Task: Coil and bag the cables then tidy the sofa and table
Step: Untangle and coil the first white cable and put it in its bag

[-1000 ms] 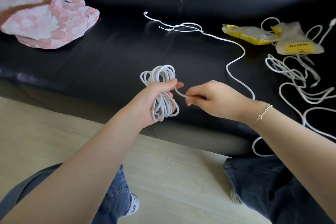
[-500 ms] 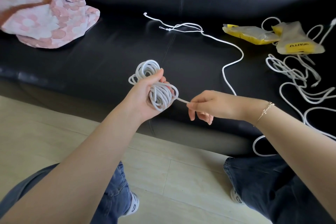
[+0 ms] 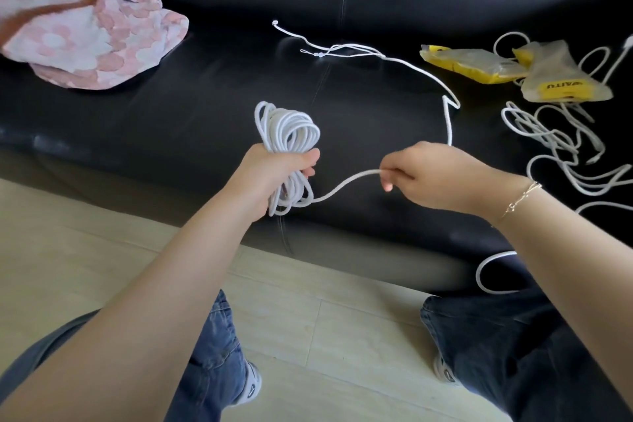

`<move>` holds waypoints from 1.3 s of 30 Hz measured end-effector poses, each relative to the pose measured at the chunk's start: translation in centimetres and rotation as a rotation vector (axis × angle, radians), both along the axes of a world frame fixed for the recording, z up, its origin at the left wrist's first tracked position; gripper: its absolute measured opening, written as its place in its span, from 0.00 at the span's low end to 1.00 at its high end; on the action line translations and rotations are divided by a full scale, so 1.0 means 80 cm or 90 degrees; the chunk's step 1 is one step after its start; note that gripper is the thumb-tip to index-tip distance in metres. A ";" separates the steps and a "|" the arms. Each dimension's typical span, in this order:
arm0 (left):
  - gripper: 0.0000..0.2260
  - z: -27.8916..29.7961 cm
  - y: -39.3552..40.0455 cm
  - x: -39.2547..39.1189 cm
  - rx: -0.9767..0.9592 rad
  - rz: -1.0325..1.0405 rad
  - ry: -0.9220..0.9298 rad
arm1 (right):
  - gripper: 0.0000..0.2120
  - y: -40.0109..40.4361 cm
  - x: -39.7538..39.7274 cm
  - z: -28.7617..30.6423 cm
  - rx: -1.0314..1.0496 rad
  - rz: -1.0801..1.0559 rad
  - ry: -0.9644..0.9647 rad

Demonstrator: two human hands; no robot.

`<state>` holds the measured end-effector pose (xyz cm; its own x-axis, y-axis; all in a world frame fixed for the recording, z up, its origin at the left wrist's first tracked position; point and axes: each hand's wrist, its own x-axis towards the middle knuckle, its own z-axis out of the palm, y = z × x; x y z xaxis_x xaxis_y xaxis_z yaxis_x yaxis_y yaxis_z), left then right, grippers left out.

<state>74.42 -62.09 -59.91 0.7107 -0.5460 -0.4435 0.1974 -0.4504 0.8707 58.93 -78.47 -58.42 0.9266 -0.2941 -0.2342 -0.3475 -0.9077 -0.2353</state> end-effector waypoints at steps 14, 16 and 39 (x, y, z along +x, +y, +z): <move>0.06 -0.005 0.008 0.007 0.098 -0.024 -0.228 | 0.16 -0.013 -0.003 0.002 -0.013 -0.012 0.032; 0.04 -0.003 0.010 0.008 0.080 -0.032 -0.143 | 0.12 -0.015 -0.003 0.004 0.008 -0.023 0.049; 0.11 -0.003 -0.005 -0.030 0.089 -0.227 0.045 | 0.08 0.014 0.011 -0.017 0.056 -0.118 -0.281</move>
